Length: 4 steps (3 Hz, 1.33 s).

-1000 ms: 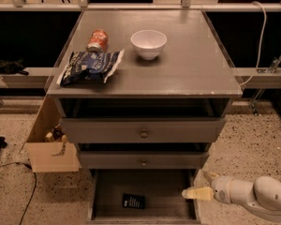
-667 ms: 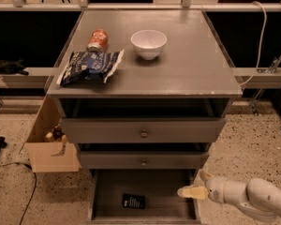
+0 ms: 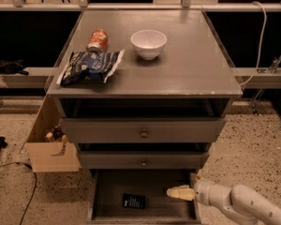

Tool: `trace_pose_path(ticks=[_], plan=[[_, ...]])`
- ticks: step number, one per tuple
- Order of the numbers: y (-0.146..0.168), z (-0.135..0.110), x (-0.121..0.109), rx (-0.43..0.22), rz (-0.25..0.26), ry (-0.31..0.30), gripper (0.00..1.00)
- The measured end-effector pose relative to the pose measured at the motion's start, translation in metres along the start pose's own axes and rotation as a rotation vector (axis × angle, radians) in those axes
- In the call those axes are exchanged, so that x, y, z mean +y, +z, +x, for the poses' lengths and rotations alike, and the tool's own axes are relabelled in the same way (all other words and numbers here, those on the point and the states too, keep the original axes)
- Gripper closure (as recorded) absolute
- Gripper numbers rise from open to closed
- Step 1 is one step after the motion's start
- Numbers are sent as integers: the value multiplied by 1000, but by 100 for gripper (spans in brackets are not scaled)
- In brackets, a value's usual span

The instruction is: Pick rxbar blueberry from bottom drawer and place on counter

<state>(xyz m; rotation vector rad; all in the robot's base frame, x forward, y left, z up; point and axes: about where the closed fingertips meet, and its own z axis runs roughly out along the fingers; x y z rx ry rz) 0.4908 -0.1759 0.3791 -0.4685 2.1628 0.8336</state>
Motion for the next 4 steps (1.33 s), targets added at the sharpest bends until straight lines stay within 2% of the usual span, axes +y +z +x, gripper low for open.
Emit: trace_pose_path(ticks=[2,3,4], plan=[[3,0,0,-21,18,-24,0],[20,-4,0,-118,116,-138,0],[30,-18,-14,-224,236,-260,0]])
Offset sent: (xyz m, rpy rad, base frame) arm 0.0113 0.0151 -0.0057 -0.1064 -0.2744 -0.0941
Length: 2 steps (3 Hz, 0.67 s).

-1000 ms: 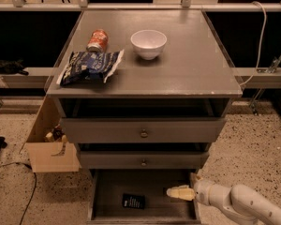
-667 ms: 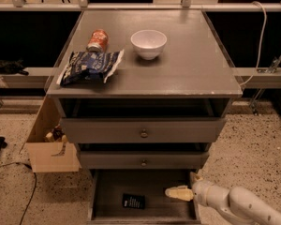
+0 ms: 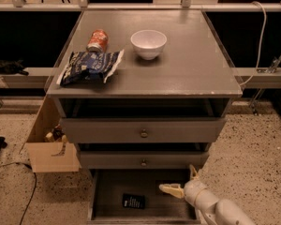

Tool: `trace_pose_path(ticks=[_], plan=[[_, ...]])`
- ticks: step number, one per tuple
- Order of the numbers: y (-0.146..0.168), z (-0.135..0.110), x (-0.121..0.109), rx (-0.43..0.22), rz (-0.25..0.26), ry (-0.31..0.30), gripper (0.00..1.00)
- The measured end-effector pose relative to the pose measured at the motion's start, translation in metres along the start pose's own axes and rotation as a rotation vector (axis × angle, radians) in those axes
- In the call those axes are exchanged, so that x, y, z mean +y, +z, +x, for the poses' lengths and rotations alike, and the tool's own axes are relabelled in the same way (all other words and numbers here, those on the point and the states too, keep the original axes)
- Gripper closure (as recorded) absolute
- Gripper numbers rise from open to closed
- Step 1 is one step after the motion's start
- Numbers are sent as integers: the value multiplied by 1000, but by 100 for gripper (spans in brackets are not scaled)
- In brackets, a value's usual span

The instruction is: Pick rxbar blueberry from bottom drawer and place on counter

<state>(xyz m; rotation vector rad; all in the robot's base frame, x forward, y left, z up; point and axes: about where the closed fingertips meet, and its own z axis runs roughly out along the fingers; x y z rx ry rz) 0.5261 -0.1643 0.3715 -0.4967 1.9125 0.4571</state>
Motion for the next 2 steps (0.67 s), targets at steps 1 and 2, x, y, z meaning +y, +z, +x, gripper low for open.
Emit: trace_pose_path(ticks=[1,2], plan=[[8,0,9,-19,-5,-31,0],[2,1,5,-19,-17,-4,0]])
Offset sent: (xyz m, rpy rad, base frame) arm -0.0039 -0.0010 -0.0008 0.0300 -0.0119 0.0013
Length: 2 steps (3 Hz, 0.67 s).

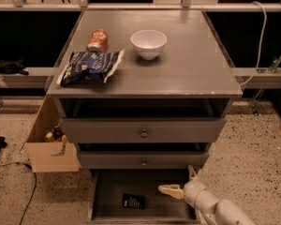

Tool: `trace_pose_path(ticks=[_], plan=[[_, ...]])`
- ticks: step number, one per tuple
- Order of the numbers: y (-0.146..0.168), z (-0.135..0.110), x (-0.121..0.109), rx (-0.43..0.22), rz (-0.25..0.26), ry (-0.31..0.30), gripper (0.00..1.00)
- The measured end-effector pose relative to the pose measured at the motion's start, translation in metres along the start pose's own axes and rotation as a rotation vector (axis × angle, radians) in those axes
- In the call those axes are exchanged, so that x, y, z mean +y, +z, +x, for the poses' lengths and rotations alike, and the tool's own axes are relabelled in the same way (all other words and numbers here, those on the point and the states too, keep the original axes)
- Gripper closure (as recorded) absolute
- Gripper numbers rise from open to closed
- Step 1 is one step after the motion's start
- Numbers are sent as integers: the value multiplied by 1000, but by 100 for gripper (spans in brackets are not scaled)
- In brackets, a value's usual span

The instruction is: Pick rxbar blueberry from bottom drawer and place on counter

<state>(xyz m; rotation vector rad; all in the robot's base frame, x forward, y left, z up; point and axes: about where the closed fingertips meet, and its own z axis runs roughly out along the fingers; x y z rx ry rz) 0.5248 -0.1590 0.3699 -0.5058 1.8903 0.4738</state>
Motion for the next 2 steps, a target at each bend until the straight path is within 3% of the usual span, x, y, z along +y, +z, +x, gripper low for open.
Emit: trace_pose_path(ticks=[1,2], plan=[[-7,11,-16,-18,-57,29,0],[-7,11,-16,-19,-57,29,0]])
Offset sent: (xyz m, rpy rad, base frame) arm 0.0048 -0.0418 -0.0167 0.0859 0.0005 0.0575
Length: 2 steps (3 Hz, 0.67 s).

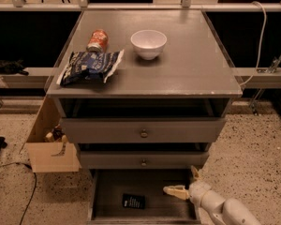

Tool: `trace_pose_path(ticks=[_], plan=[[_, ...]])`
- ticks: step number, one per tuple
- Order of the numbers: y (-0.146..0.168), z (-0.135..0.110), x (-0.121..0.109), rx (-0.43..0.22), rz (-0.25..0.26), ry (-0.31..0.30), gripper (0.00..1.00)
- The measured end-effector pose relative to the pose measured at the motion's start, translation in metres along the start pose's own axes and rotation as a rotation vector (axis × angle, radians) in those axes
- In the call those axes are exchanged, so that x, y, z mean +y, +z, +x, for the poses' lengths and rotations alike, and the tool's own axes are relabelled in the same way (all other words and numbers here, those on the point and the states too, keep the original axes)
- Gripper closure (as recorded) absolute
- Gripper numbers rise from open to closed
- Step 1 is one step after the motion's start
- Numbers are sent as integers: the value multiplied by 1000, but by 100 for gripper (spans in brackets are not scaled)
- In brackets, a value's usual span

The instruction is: Pick rxbar blueberry from bottom drawer and place on counter

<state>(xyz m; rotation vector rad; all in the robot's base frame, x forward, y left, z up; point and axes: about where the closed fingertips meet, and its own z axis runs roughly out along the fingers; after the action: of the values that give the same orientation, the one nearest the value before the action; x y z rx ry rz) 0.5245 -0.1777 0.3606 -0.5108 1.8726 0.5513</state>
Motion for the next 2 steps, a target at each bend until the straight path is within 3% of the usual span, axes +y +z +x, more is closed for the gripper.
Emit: trace_pose_path(ticks=[2], plan=[[16,5,5,16,-133,-70,0]])
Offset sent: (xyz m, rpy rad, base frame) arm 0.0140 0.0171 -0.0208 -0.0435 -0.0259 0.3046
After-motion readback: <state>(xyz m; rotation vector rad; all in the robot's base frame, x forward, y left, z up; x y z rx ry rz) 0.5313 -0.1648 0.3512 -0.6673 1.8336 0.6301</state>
